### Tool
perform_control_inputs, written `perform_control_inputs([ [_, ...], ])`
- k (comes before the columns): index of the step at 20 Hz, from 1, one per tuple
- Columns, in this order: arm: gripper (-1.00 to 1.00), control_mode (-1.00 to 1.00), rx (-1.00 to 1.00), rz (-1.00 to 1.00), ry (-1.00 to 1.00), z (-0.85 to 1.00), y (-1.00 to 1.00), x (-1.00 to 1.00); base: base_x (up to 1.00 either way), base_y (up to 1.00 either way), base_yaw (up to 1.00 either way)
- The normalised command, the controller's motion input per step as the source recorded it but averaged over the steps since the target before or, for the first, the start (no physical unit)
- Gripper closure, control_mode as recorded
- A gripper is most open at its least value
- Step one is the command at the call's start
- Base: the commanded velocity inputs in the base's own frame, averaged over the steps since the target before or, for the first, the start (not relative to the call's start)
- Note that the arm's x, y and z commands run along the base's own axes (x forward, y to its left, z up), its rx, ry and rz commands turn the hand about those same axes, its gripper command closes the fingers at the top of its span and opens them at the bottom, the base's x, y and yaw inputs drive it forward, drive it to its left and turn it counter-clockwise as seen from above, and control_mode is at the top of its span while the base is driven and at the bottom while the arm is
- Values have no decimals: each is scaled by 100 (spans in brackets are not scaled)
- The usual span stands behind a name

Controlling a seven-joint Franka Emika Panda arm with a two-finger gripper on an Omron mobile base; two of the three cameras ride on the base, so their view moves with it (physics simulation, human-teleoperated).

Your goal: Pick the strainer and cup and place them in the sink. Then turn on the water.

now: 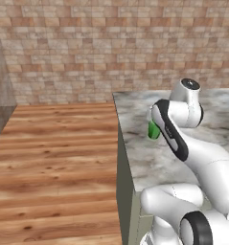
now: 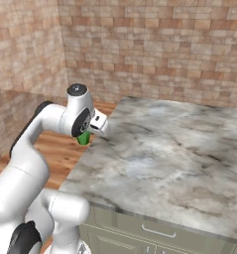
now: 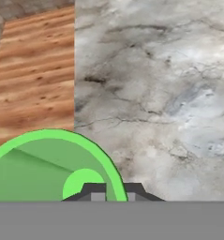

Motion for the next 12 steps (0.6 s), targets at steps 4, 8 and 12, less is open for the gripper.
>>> perform_control_inputs([
  [4,100,-100,-11,3,2,0,16,-19,0,0,0],
  [8,100,-100,-11,2,0,0,14,-20,0,0,0],
  [12,100,-100,-2,0,0,0,1,-13,0,0,0],
])
